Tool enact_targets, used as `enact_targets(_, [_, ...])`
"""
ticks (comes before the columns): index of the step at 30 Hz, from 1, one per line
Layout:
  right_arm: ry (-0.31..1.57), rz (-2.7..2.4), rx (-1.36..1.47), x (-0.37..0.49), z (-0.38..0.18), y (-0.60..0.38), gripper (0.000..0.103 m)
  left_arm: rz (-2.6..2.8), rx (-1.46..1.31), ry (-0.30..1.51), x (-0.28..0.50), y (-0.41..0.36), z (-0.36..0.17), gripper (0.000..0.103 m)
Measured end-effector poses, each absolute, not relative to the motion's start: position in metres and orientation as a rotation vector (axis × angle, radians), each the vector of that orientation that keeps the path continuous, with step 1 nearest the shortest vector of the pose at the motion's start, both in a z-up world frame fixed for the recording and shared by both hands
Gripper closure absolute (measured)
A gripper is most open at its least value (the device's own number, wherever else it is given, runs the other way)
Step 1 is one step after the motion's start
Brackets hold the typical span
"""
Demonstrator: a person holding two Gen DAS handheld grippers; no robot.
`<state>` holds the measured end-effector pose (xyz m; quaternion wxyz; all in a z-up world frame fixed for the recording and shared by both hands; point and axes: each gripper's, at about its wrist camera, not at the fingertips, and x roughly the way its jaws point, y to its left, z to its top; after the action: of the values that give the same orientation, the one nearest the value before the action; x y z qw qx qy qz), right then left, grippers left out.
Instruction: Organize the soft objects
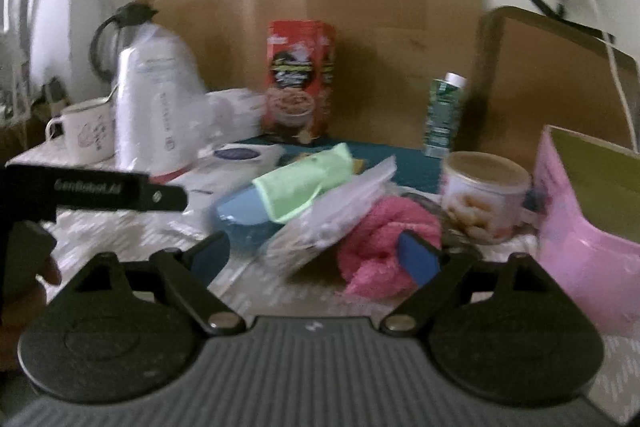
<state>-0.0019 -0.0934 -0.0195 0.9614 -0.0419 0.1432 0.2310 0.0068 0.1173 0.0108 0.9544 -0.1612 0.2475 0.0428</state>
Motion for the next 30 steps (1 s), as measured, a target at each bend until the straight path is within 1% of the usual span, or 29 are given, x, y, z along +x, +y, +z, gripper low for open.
enact_targets(8, [0.186, 0.513, -0.109, -0.013, -0.008, -0.091, 0.009, 0.109, -0.358, 0.498, 0.005, 0.124, 0.010, 0.000])
enact_targets(13, [0.266, 0.471, -0.189, 0.003, -0.019, -0.074, 0.008, 0.106, -0.350, 0.503, 0.007, 0.121, 0.010, 0.000])
enact_targets(17, [0.295, 0.463, -0.258, 0.009, -0.024, -0.063, 0.008, 0.106, -0.331, 0.501, 0.007, 0.117, 0.011, 0.000])
enact_targets(20, [0.345, 0.462, -0.272, 0.015, -0.026, -0.060, 0.011, 0.103, -0.321, 0.501, 0.008, 0.115, 0.011, 0.000])
enact_targets(23, [0.358, 0.446, -0.225, 0.018, -0.025, -0.069, 0.021, 0.087, -0.309, 0.513, 0.010, 0.113, 0.010, 0.000])
enact_targets(25, [0.353, 0.409, -0.233, 0.016, -0.026, -0.068, 0.042, 0.085, -0.300, 0.514, 0.010, 0.111, 0.010, 0.000])
enact_targets(27, [0.349, 0.388, -0.224, 0.015, -0.026, -0.071, 0.052, 0.084, -0.297, 0.515, 0.010, 0.110, 0.010, 0.000])
enact_targets(30, [0.344, 0.368, -0.200, 0.012, -0.026, -0.076, 0.062, 0.084, -0.298, 0.518, 0.010, 0.110, 0.010, 0.000])
